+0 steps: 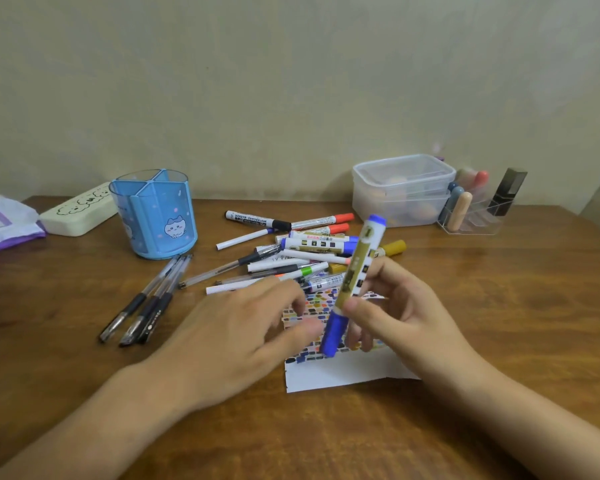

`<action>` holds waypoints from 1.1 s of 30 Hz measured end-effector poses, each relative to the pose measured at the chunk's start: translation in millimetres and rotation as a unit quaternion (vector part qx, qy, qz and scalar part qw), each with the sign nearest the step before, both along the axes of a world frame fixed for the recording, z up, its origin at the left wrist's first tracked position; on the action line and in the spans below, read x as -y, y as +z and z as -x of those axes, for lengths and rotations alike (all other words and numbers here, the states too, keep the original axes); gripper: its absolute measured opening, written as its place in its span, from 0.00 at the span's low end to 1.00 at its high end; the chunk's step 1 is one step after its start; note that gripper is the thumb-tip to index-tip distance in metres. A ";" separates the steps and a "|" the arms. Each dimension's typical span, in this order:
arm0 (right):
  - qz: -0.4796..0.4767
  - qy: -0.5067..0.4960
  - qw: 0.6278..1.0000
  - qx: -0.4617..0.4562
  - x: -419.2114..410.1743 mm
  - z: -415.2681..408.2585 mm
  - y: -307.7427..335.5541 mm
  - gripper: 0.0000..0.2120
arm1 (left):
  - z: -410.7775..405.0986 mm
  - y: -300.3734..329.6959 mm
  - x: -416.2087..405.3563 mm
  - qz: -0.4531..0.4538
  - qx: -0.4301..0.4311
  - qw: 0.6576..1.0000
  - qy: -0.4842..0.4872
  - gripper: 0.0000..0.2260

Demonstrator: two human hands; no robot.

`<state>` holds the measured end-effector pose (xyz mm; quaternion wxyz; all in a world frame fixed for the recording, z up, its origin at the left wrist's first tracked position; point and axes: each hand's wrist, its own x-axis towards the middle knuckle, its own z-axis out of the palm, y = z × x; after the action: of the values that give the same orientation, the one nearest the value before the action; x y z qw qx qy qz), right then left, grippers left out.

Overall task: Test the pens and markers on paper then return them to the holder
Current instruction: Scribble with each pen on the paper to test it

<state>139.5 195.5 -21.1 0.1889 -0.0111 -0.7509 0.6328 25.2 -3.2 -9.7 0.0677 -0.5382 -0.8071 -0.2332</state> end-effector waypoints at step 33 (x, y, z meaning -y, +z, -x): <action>-0.108 0.042 0.990 0.076 11.2 -9.9 10.9 0.20 | -21.0 -2.7 -9.7 -0.004 0.010 0.998 -0.055 0.14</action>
<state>149.5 184.2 -10.2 0.1048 -0.0074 -0.8268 0.5525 46.2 6.5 -12.4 0.0490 -0.5790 -0.7761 -0.2452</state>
